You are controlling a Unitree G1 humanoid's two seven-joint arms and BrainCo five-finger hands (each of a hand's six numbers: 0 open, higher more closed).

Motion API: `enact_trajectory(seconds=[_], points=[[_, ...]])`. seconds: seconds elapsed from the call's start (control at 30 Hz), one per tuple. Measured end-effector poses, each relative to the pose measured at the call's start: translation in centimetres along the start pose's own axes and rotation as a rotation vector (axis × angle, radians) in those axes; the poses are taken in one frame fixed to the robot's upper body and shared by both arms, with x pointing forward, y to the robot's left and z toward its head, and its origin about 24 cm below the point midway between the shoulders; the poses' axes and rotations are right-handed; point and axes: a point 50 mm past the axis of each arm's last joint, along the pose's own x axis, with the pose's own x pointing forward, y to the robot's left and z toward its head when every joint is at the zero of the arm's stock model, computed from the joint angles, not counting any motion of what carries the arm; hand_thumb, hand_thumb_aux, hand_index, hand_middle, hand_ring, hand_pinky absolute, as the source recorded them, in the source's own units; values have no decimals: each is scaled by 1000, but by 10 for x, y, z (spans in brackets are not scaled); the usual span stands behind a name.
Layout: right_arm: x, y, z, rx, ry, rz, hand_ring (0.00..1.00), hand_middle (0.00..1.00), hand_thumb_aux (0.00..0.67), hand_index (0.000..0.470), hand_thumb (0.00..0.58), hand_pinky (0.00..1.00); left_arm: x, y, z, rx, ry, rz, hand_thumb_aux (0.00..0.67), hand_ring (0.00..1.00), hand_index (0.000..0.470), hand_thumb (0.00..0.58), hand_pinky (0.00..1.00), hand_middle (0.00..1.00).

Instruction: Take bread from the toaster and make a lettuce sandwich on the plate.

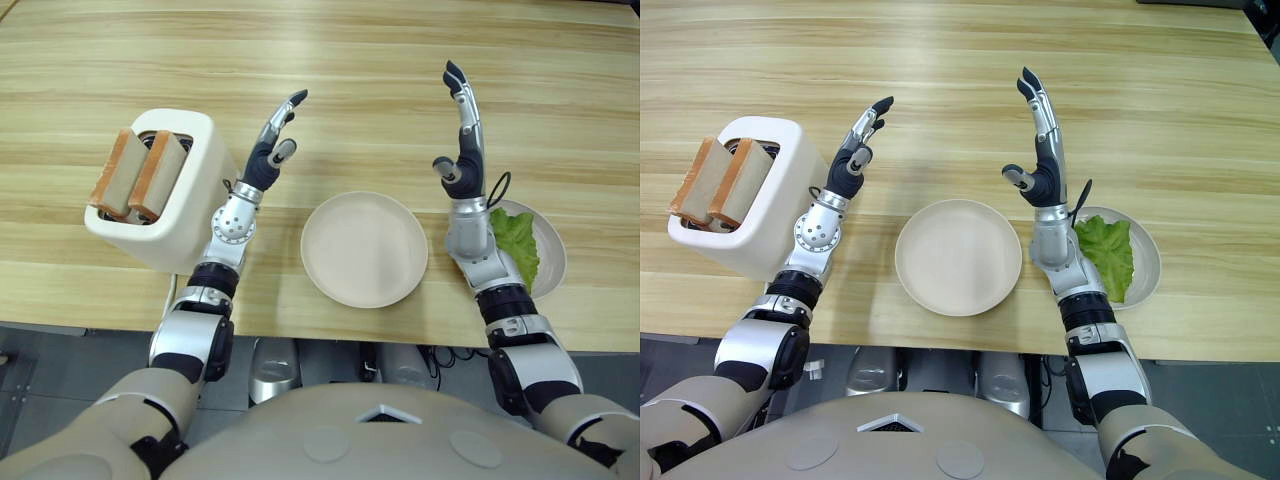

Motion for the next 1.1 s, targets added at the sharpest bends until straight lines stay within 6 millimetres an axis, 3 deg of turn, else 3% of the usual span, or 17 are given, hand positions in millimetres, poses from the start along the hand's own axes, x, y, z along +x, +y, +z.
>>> enact_trajectory(seconds=[0.77,1.0,1.1], points=[[1,-1,3,2,-14,-5,0,0,0,0,0,0,1,3,6,16,-32,8,0,0,0,0,0,0],[2,-2,2,-4,-2,-18,0,0,0,0,0,0,1,29,65,295,-268,-60,0,0,0,0,0,0],[2,-1,2,-5,3,-19,0,0,0,0,0,0,0,52,90,426,-271,-88,0,0,0,0,0,0]])
